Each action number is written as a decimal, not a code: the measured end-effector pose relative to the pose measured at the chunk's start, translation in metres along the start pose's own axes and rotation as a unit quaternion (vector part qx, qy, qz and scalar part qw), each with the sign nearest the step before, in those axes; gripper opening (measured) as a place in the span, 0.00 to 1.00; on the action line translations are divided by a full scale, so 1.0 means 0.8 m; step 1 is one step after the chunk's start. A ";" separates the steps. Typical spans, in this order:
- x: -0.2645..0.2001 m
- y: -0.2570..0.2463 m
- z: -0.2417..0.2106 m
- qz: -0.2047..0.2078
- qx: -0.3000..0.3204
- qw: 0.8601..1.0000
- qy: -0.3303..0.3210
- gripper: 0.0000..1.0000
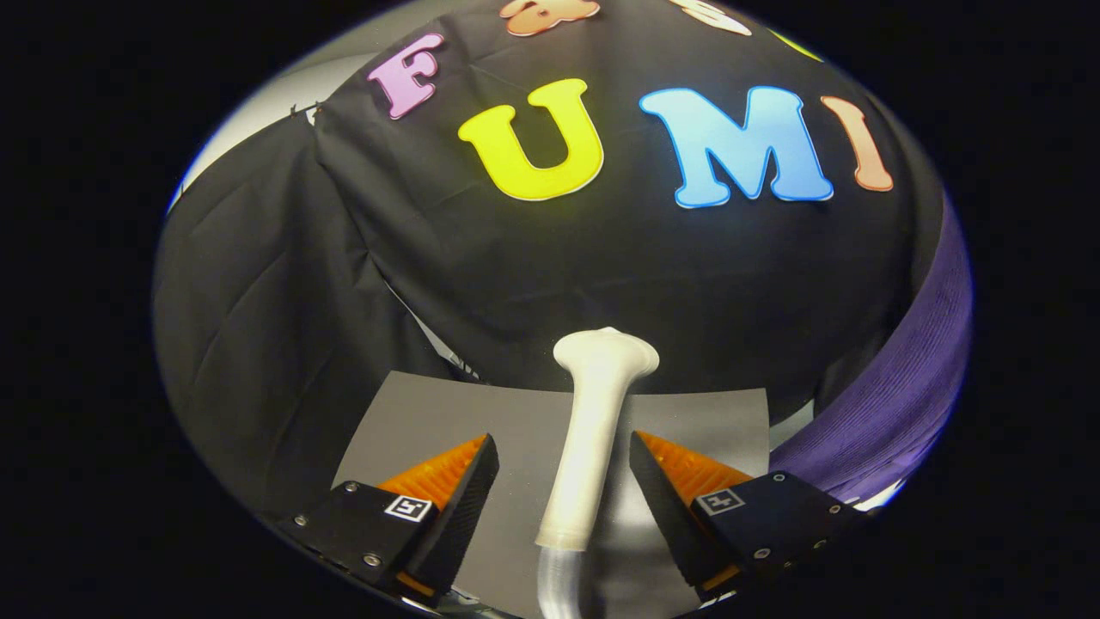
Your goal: Iron the clothes twice with a garment steamer, once on the left side and once on the right side.
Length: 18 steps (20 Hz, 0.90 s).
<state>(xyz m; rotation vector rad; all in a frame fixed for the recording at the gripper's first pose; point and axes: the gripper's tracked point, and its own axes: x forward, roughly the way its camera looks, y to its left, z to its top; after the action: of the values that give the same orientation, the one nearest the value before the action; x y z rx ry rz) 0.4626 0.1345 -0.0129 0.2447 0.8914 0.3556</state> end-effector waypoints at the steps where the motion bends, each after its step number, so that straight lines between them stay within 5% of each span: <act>1: 0.009 -0.006 -0.003 0.000 0.005 1.000 0.009 0.95; 10: 0.052 -0.018 -0.004 0.019 0.053 0.998 0.031 0.83; 13: 0.066 -0.028 -0.005 0.013 0.064 0.997 0.032 0.59; 18: 0.076 -0.023 -0.016 0.049 0.095 0.993 0.055 0.51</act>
<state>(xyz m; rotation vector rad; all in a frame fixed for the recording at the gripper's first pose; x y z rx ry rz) 0.4913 0.1428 -0.0705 0.4485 1.0264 0.3783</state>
